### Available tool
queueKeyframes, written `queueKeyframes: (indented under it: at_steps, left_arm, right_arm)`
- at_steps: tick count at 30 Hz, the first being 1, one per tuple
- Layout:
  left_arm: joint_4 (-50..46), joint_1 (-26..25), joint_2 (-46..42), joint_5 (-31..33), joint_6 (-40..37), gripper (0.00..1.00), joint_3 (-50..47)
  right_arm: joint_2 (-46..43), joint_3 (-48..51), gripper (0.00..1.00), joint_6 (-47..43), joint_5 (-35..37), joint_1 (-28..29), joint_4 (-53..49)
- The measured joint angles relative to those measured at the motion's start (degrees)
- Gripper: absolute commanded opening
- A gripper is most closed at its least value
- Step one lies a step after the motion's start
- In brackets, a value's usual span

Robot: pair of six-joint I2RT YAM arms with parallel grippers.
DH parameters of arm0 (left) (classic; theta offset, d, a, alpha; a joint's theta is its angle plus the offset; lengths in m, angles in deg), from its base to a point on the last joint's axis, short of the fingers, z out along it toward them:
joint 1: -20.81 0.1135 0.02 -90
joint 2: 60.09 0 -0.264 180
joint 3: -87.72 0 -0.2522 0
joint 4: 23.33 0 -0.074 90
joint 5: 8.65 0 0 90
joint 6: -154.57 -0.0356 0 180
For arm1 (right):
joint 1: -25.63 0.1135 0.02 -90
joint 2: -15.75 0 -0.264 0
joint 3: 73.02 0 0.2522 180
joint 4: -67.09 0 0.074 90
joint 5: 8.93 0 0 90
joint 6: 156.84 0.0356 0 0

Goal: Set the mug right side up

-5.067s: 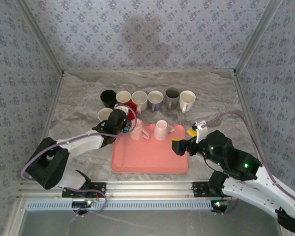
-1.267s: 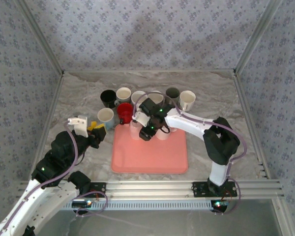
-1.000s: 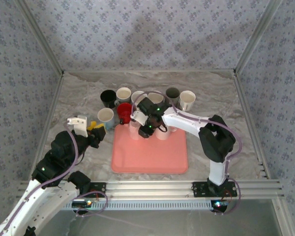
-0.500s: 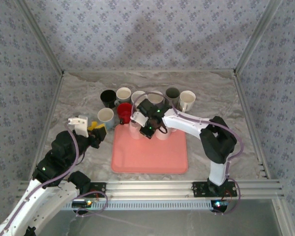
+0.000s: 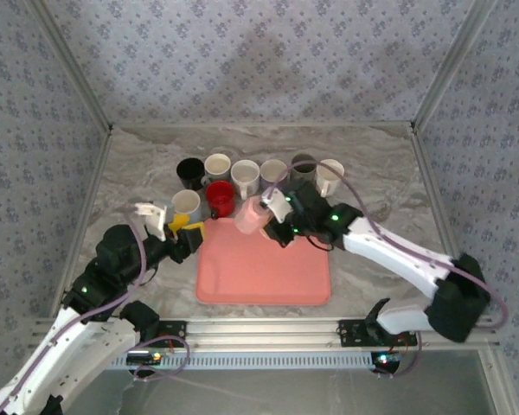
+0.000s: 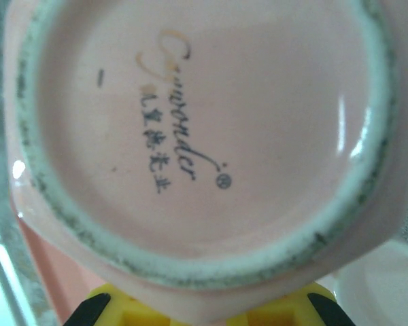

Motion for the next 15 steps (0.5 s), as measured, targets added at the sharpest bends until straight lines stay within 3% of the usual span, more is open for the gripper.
queueKeyframes:
  at_steps: [8,15]
  left_arm:
    - [12.7,-2.3,12.4,-11.0,10.6,0.55,-2.5]
    - [29.9,-5.4,21.5,-19.3,23.2,0.57,-7.1]
  right_arm:
    - [-23.4,14.6,0.00,16.0,-8.3,-10.0,13.3]
    - [-31.0,21.9,0.00,31.1,-12.4,-12.4,27.6]
